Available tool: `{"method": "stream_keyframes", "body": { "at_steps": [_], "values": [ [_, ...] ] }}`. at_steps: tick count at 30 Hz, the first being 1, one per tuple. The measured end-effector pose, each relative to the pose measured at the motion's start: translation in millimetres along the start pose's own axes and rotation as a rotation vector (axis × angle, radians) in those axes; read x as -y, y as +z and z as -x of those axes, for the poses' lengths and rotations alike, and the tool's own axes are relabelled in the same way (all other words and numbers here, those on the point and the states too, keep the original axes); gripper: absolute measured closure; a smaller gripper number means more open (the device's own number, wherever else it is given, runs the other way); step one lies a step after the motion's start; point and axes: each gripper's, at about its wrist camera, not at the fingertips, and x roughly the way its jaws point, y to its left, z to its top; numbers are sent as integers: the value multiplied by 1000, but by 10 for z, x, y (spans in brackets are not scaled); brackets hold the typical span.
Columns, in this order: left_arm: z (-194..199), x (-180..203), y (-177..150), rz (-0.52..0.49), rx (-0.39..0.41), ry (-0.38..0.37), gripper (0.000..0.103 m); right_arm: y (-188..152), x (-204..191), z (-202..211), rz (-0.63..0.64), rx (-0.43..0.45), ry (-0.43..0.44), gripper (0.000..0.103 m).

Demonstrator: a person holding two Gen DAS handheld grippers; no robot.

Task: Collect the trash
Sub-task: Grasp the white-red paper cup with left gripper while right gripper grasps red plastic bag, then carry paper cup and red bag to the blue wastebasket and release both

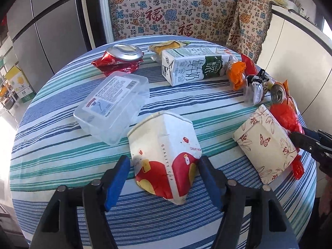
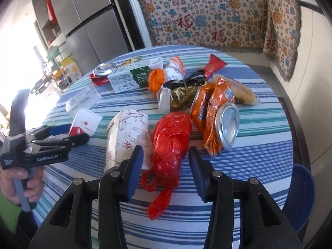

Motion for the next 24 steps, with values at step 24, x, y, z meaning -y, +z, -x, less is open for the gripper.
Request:
{"method": "stream_keyframes", "body": {
  "at_steps": [24],
  "values": [
    [1181, 752, -109, -73, 182, -141, 72, -159, 130, 1036, -22, 131, 15, 74]
  ]
}}
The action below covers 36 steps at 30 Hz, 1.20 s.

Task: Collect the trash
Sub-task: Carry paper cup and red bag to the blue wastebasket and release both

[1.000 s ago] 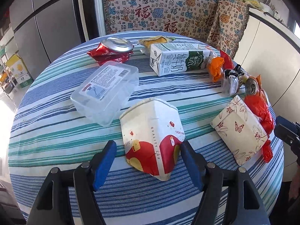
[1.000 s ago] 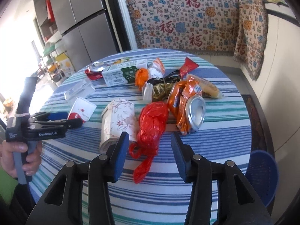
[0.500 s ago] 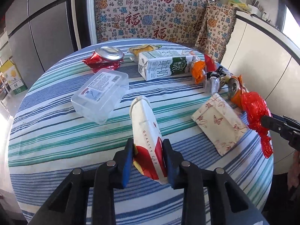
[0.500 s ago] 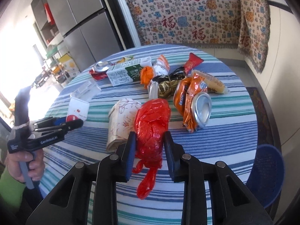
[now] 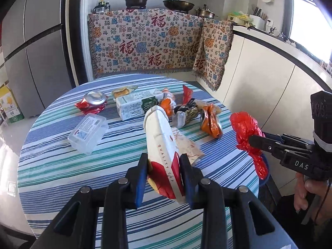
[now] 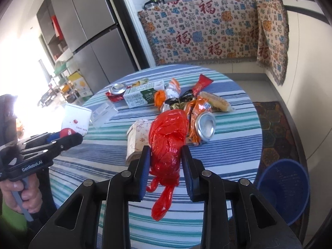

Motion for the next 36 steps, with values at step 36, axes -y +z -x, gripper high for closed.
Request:
{"method": "stream_keyframes", "body": {
  "at_steps": [36],
  "values": [
    [-2453, 3406, 266, -290, -302, -445, 39, -496, 3497, 552, -535, -81, -296, 65]
  ]
}}
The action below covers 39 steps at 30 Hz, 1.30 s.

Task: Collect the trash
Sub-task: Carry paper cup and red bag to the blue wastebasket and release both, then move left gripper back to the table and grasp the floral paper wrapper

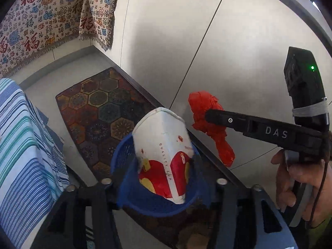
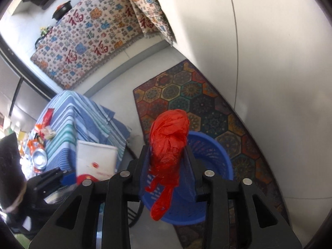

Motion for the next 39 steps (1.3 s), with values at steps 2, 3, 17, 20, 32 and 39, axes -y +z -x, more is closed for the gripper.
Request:
{"method": "stream_keyframes", "body": {
  "at_steps": [2, 3, 17, 20, 32, 39],
  "values": [
    [-44, 25, -21, -9, -4, 6, 38, 0, 47, -14, -13, -8, 10, 59],
    [-61, 22, -19, -9, -10, 8, 38, 4, 50, -3, -11, -5, 10, 59],
    [957, -27, -509, -58, 159, 50, 30, -105, -457, 529, 153, 221, -98, 29],
    [1258, 3, -771, -62, 191, 117, 13, -185, -679, 567, 186, 255, -91, 28],
    [2245, -799, -1747, 70, 275, 270, 13, -815, -1867, 632, 419, 342, -37, 18],
    [2622, -1564, -2222, 216, 288, 410, 13, -1161, -2300, 613, 477, 349, 40, 18]
  ]
}}
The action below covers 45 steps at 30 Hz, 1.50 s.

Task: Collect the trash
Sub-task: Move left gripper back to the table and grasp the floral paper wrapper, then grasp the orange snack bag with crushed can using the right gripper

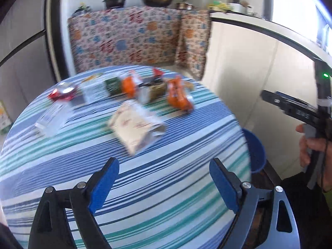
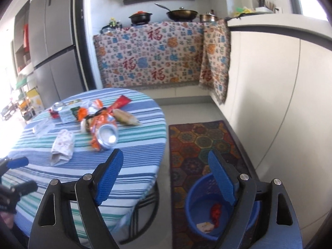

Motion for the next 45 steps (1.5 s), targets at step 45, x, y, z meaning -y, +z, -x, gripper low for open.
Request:
{"method": "stream_keyframes", "body": {
  "at_steps": [45],
  "values": [
    [-906, -723, 310, 152, -123, 206, 31, 104, -912, -938, 76, -191, 143, 16]
  ]
}}
